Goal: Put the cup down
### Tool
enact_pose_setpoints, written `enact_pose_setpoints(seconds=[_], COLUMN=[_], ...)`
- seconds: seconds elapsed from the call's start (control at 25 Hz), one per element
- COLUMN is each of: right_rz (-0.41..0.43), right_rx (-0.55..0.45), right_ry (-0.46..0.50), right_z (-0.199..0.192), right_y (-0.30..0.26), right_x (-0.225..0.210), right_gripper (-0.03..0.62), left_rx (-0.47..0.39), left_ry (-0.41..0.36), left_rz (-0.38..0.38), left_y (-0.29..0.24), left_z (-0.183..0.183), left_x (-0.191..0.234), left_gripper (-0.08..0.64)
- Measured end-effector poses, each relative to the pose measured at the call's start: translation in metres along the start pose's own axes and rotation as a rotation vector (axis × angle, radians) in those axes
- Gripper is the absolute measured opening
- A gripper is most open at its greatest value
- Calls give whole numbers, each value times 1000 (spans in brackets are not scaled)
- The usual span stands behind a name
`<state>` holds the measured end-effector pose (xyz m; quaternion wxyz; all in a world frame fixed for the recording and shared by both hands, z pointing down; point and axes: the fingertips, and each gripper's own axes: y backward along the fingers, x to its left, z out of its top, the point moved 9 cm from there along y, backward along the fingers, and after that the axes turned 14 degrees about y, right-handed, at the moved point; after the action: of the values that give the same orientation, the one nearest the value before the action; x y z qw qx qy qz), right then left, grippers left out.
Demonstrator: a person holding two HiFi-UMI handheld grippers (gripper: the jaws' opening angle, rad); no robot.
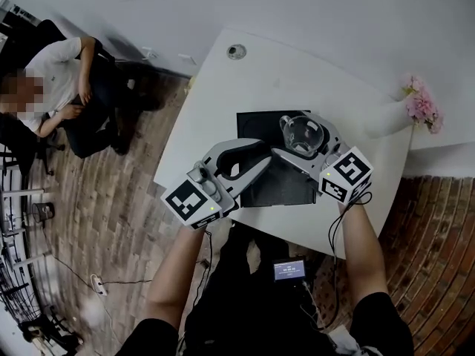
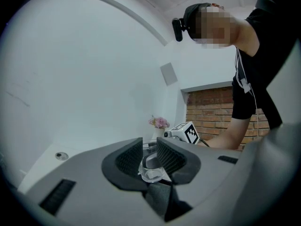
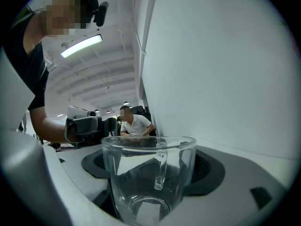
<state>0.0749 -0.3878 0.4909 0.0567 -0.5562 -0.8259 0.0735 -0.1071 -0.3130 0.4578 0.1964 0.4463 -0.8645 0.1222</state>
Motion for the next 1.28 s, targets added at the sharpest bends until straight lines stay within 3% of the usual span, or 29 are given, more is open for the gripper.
enact_pose_setpoints(seconds=[0.6,1.28], right_rz=[-19,-9], right_rx=[44,115], right_ry=[2,86], right_z=[-23,-24], right_y=[-39,-42], right_x=[-33,-35], right_gripper=[428,428], left_rx=[-27,-12], left_ry=[34,44], left_rz=[31,42], left_y=[-3,-3], left_z=[-4,-9], left_x=[22,31], left_gripper=[92,92])
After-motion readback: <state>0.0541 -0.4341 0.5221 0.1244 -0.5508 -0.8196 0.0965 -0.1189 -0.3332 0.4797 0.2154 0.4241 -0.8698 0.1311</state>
